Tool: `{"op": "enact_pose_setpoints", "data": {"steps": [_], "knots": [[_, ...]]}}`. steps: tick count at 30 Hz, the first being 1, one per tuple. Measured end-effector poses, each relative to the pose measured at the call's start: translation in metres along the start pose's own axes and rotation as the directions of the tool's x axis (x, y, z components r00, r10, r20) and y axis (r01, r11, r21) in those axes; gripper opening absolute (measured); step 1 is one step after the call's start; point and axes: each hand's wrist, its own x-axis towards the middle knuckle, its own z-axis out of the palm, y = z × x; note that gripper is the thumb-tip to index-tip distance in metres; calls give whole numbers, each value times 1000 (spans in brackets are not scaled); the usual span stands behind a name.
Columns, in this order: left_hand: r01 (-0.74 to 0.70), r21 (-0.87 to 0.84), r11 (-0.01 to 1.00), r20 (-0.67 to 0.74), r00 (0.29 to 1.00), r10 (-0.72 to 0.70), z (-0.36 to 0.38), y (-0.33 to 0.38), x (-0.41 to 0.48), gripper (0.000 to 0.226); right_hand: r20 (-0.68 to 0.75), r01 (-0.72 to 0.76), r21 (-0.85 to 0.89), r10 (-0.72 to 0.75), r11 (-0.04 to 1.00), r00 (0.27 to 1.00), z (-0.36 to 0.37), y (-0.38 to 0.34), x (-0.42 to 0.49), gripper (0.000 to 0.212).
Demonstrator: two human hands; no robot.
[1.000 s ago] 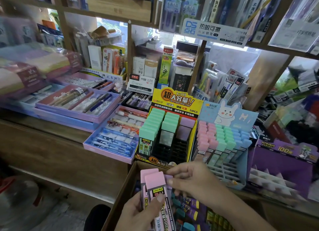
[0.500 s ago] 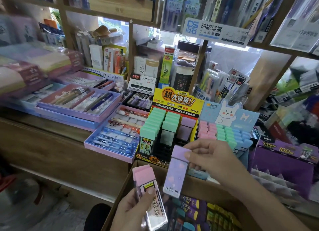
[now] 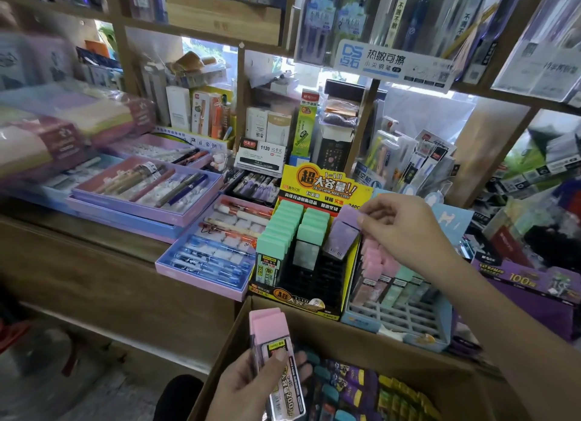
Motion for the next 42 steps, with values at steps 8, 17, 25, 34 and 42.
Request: {"op": "enact_pose_setpoints", "data": {"steps": [8,17,25,34,42], "knots": [[-20,62,998,12,1000,19,2,4,-6,27,27,41,-137,-38,990,999,16,10,11,3],[-10,82,997,-37,999,13,4,4,0,44,90,16,-136,-4,991,996,14,14,11,16],[10,39,999,-23,1000,-9,0,2,-2,32,76,91,-297,-71,950,995,24,13,10,14],[-22,39,999,-9,1000,22,-1,1,0,31,72,132,-389,-113,912,991,22,6,6,14],[-48,72,996,3,999,48,1,0,0,40,123,83,-31,-78,996,989,34,-21,-45,12]]}}
